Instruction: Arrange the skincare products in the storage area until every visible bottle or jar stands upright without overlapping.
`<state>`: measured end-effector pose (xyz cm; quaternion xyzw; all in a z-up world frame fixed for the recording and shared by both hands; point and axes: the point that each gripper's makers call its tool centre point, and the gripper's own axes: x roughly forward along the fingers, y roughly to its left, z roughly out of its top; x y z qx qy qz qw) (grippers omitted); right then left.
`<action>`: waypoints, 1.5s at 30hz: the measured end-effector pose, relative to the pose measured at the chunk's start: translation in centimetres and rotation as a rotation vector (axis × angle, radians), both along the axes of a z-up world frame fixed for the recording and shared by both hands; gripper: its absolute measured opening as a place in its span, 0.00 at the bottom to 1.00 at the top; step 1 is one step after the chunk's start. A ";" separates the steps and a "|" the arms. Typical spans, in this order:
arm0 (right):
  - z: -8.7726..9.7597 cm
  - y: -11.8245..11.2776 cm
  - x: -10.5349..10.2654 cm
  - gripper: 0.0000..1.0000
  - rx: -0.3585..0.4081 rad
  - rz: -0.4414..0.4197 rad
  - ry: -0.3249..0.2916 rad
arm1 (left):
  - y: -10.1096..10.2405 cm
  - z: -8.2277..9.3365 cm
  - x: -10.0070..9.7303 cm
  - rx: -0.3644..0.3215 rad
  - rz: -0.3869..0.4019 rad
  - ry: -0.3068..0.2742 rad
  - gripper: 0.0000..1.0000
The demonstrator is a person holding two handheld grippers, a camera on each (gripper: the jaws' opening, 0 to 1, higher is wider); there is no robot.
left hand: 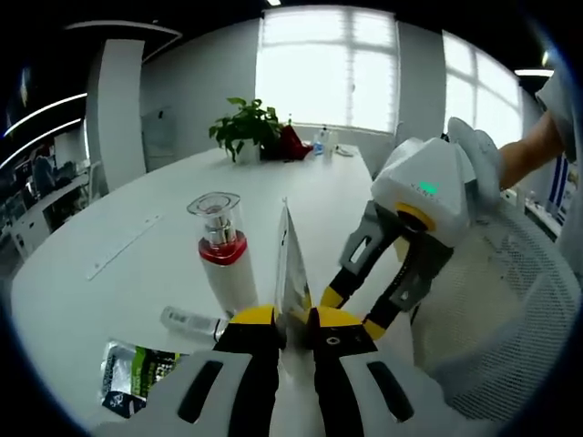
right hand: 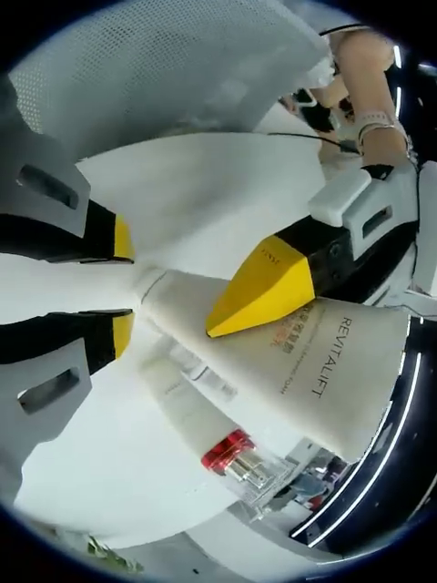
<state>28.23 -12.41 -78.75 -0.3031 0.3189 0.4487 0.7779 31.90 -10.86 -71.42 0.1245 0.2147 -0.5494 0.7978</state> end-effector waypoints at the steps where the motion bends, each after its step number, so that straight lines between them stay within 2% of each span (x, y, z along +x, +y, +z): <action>1: -0.1 0.0 0.1 0.21 -0.001 -0.004 -0.002 | 0.1 0.0 0.1 0.001 0.001 -0.002 0.06; 7: -0.6 0.4 1.3 0.21 0.004 -0.011 -0.013 | 0.3 0.0 0.7 0.005 0.004 -0.013 0.06; 10: -1.1 0.5 1.8 0.25 0.005 -0.016 -0.007 | 0.2 0.0 0.9 0.004 0.005 -0.016 0.06; 17: -1.1 0.8 2.0 0.23 0.017 -0.026 -0.001 | -0.1 0.1 1.0 0.010 -0.007 -0.044 0.06; 25: -1.2 0.7 2.0 0.23 0.031 -0.037 0.010 | 0.2 0.0 2.4 0.017 -0.003 -0.062 0.06; 31: -1.0 0.7 2.1 0.22 0.040 -0.042 0.006 | 0.7 -0.3 4.6 0.015 -0.001 -0.078 0.06; 39: -1.1 0.7 1.9 0.22 0.046 -0.041 0.012 | -0.1 0.2 3.3 0.017 0.005 -0.087 0.06; 45: -1.1 0.7 1.9 0.22 0.052 -0.042 0.015 | 0.0 0.4 3.5 0.020 0.014 -0.092 0.06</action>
